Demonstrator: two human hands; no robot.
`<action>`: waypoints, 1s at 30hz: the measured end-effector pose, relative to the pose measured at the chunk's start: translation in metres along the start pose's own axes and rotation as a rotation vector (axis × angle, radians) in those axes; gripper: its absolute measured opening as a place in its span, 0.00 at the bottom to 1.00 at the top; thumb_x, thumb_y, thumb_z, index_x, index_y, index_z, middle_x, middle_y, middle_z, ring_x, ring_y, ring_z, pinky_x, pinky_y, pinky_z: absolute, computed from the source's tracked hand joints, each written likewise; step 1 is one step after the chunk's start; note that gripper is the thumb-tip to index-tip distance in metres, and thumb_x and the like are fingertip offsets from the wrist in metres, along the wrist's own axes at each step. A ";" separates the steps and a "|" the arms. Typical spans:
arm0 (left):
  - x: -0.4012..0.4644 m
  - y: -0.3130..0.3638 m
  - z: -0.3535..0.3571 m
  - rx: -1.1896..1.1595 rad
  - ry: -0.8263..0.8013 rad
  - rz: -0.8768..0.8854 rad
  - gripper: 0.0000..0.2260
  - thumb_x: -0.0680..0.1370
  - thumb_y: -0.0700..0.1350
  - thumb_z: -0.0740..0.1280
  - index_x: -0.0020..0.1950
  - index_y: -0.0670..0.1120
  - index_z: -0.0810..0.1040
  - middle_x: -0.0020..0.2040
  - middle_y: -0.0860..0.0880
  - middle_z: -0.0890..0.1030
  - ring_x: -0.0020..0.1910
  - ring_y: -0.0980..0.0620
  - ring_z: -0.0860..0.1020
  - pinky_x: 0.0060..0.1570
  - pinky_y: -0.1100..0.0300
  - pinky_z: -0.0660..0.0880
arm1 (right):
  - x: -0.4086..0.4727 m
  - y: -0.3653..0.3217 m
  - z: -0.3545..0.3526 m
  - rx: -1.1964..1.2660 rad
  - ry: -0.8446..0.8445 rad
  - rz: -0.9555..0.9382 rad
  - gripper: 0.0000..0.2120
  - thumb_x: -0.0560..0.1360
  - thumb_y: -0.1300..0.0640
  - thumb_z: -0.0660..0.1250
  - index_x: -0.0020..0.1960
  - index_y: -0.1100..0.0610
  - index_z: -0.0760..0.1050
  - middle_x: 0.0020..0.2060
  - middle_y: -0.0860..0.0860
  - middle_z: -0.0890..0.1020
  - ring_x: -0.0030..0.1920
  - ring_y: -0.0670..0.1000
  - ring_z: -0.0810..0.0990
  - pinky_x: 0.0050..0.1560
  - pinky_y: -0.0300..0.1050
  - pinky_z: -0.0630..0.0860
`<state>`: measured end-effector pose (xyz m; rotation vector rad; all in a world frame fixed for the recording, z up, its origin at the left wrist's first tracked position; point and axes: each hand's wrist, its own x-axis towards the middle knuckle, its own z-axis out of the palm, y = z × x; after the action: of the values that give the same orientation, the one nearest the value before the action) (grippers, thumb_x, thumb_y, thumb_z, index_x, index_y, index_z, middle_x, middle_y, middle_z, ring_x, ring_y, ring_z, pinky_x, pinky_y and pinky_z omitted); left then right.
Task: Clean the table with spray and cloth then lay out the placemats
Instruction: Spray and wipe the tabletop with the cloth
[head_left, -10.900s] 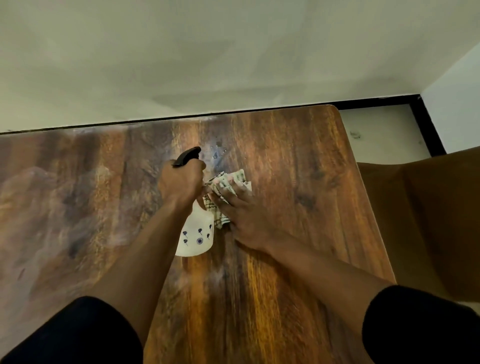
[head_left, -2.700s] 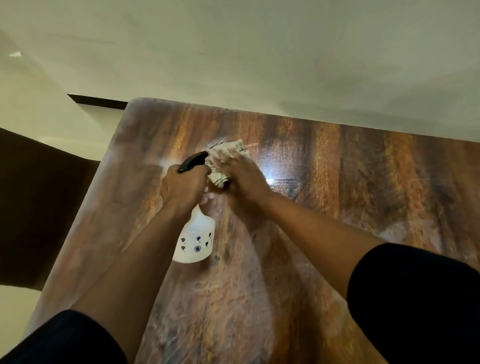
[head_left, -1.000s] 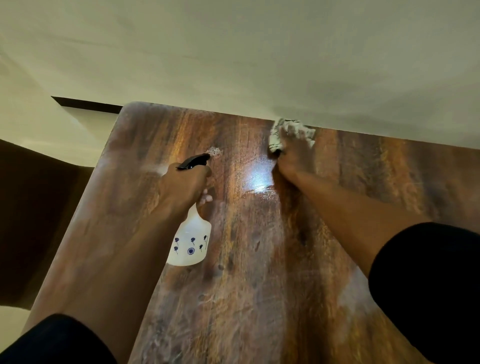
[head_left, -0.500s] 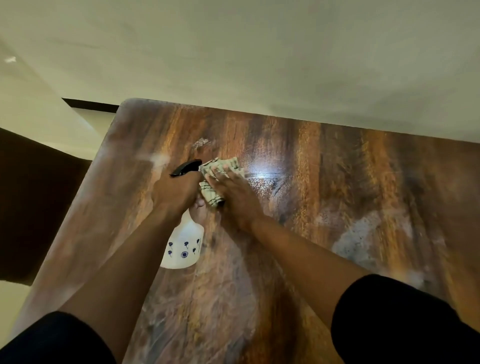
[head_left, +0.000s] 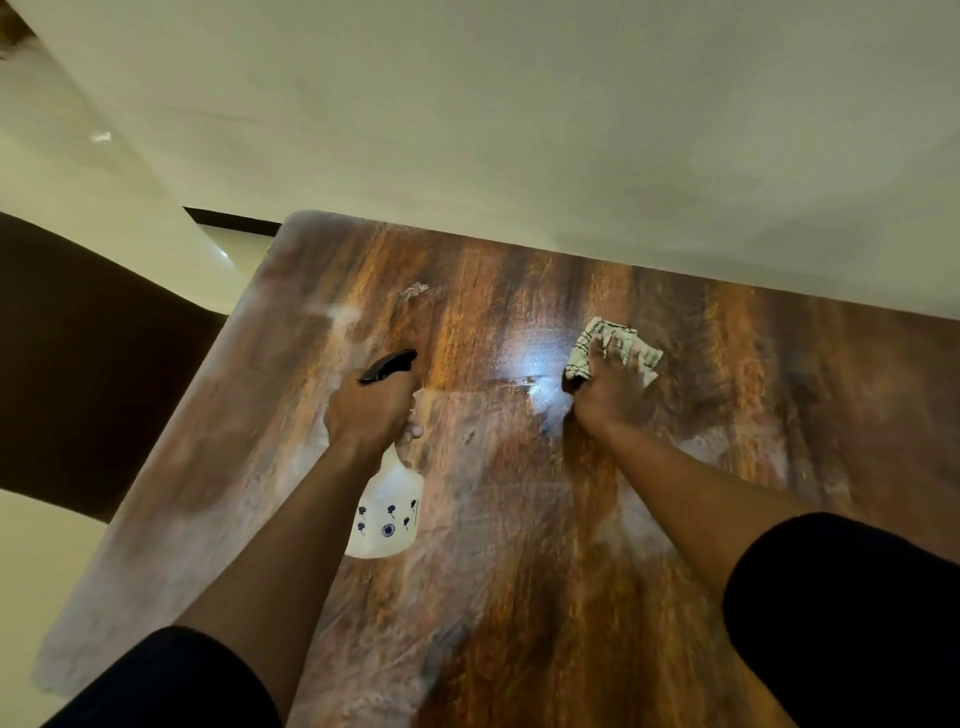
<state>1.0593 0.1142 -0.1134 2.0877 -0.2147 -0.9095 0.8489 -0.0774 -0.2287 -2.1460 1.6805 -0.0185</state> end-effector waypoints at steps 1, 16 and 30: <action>-0.001 0.000 -0.004 -0.005 0.016 0.000 0.10 0.75 0.48 0.73 0.47 0.42 0.88 0.33 0.45 0.85 0.29 0.44 0.84 0.42 0.47 0.86 | -0.003 -0.012 0.006 0.008 0.000 -0.012 0.34 0.84 0.58 0.60 0.84 0.47 0.47 0.83 0.50 0.50 0.82 0.60 0.45 0.80 0.53 0.50; 0.067 -0.019 -0.064 -0.026 0.014 -0.123 0.11 0.72 0.51 0.69 0.39 0.44 0.84 0.34 0.38 0.82 0.25 0.42 0.79 0.38 0.46 0.77 | -0.017 -0.185 0.097 -0.072 -0.316 -0.961 0.38 0.78 0.48 0.70 0.82 0.44 0.54 0.82 0.47 0.55 0.83 0.56 0.48 0.80 0.59 0.52; 0.141 0.018 -0.111 -0.017 0.012 -0.067 0.07 0.85 0.44 0.67 0.51 0.42 0.82 0.42 0.42 0.80 0.30 0.47 0.80 0.28 0.59 0.76 | 0.100 -0.233 0.062 0.031 0.039 -0.228 0.33 0.82 0.59 0.61 0.83 0.51 0.52 0.83 0.52 0.53 0.82 0.59 0.46 0.80 0.54 0.47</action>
<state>1.2385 0.1099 -0.1312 2.0947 -0.1310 -0.9346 1.1078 -0.1084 -0.2332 -2.3155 1.4374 -0.1513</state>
